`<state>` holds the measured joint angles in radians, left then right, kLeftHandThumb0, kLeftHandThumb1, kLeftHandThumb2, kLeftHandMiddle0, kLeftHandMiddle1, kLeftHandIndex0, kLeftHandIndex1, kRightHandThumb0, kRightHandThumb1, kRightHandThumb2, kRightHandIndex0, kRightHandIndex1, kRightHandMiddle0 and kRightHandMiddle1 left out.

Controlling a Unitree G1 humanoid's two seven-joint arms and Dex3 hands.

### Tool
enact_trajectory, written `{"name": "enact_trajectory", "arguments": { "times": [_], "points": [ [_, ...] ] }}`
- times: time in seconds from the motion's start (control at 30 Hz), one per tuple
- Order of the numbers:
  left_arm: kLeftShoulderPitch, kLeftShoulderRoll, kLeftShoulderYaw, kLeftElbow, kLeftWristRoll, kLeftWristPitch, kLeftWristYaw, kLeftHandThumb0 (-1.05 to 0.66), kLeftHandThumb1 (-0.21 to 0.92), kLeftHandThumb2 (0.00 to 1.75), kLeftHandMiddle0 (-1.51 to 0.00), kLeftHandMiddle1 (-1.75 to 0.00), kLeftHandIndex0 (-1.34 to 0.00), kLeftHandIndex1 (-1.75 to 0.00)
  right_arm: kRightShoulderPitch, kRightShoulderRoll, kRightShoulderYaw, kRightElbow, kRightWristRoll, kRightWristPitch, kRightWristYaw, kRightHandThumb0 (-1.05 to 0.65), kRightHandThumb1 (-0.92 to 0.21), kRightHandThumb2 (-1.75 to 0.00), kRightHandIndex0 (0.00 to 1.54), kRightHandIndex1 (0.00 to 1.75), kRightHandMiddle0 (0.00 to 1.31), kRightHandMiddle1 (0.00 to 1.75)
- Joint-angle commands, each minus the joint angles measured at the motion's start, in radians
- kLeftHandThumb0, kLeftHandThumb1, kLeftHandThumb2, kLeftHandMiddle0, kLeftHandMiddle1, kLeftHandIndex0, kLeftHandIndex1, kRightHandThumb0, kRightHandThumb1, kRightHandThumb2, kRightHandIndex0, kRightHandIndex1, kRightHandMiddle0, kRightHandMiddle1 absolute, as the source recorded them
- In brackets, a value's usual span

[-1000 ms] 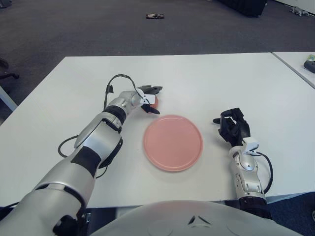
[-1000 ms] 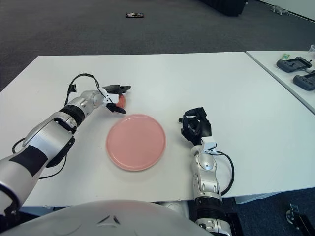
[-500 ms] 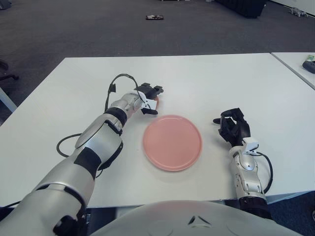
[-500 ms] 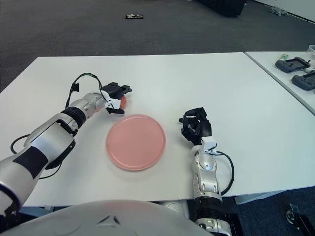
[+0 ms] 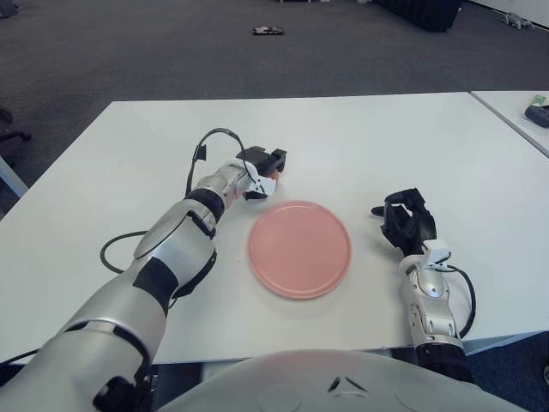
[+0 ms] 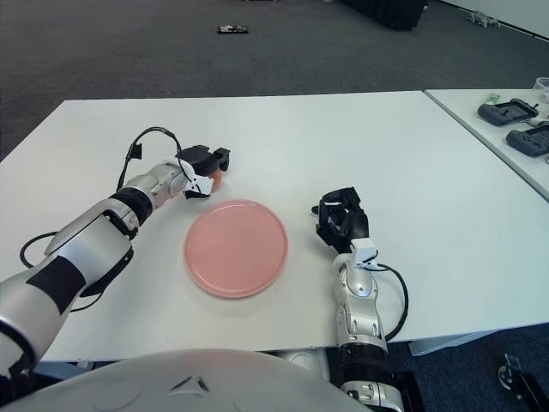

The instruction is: Put the apple into the plate.

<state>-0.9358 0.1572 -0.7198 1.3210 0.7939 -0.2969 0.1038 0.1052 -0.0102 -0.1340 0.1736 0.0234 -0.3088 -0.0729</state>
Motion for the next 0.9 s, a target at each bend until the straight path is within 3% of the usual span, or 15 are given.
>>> {"name": "enact_trajectory", "arguments": {
  "times": [0.0,0.4,0.87],
  "points": [
    [0.080,0.004,-0.004,0.045,0.010,0.029,-0.002,0.05,0.25,1.39,-0.70,-1.69,-0.38,-1.75,-0.009,-0.001,-0.002,-0.007,-0.005,-0.023,-0.006,-0.35,-0.84,-0.64,0.50,1.22,0.24,1.75],
    [0.097,-0.005,0.054,0.041,-0.036,0.015,0.021,0.00,0.08,1.55,-0.83,-1.62,-0.56,-1.75,0.002,-0.007,0.009,-0.047,-0.028,0.014,-0.013,-0.35,-0.87,-0.60,0.52,1.18,0.22,1.75],
    [0.111,-0.014,0.099,0.036,-0.077,0.007,0.059,0.00,0.02,1.60,-0.89,-1.59,-0.60,-1.75,0.004,-0.005,0.007,-0.056,-0.027,0.011,-0.008,-0.35,-0.88,-0.59,0.53,1.17,0.21,1.75]
  ]
}}
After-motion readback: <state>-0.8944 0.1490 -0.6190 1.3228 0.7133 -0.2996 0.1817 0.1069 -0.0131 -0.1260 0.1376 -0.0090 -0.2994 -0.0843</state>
